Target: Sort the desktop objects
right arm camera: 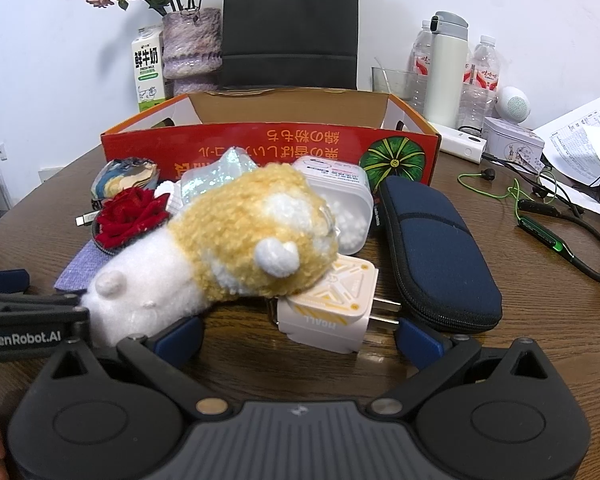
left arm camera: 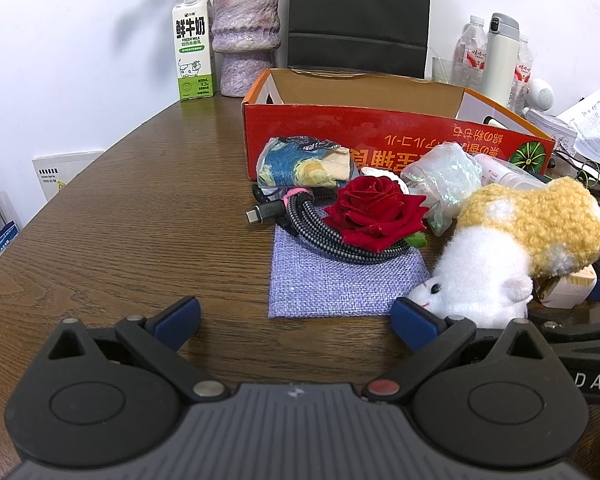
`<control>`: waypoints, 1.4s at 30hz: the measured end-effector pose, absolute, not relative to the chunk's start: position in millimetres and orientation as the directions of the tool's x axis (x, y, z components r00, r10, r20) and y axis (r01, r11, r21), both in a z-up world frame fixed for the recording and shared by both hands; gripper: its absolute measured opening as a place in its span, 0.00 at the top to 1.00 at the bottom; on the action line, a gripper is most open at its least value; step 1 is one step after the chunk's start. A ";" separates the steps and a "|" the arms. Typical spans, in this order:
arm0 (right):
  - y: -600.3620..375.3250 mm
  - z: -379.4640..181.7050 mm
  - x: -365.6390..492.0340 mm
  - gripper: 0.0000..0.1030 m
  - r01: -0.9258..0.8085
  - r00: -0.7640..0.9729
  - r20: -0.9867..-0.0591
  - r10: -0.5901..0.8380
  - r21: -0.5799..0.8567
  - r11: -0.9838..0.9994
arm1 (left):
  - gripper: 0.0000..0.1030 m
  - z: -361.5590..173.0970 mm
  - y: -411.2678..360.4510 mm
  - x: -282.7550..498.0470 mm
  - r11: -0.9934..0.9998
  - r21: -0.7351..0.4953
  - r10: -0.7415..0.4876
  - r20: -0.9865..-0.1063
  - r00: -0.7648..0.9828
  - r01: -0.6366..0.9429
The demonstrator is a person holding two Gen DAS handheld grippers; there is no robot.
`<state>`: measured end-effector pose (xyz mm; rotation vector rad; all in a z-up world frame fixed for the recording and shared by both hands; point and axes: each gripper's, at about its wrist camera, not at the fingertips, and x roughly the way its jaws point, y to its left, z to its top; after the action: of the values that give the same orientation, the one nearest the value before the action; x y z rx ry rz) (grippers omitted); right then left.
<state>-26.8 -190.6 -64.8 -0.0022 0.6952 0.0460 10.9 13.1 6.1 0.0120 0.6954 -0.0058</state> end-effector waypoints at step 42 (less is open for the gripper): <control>-286.5 -29.9 -35.5 0.43 0.041 0.822 -0.570 -0.009 0.044 0.998 | 0.56 71.7 -11.7 -32.5 0.957 -0.094 -0.281 -0.526 0.803 0.273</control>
<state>-35.5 -286.5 -29.9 0.0548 0.6062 -0.0264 -32.5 -11.7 71.7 -0.0138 0.5654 -0.2965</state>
